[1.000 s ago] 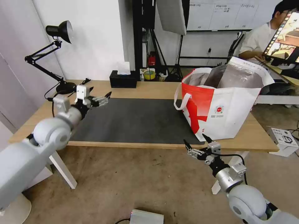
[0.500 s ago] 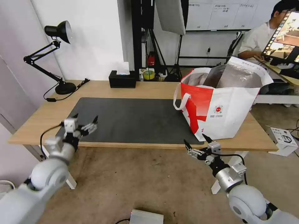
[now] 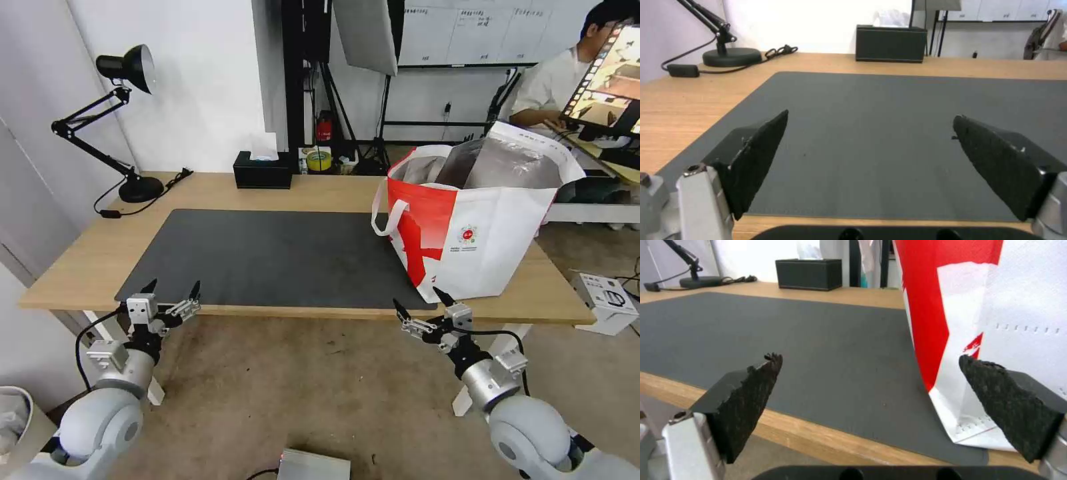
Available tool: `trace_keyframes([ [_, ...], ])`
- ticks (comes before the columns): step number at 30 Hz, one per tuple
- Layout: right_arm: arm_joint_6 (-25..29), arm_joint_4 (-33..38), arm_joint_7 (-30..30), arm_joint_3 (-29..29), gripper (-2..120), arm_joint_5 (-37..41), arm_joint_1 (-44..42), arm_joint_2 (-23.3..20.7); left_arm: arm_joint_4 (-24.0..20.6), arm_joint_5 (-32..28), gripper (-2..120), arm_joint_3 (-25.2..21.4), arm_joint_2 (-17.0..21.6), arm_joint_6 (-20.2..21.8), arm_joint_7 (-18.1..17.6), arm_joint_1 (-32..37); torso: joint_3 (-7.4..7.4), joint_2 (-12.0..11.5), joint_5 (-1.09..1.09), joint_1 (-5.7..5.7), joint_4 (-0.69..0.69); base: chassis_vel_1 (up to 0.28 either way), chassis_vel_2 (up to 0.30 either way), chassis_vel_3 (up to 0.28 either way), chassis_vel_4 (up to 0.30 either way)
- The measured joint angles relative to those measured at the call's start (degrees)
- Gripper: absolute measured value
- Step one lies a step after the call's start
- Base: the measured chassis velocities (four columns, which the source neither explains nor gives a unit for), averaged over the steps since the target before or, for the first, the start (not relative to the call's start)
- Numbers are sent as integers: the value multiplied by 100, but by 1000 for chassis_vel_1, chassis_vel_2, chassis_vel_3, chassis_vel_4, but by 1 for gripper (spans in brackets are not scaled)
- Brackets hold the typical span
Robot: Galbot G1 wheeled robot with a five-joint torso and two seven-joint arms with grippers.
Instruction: Pick up the trash from the table and place it into the takeout bag.
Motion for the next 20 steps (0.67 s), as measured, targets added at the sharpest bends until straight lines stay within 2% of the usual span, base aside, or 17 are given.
trace_keyframes([
  [20,0,0,1,0,100,0,0,0,0,-22,100,33,11,3,-1,-45,0,0,-1,0,0,0,0,0,0],
])
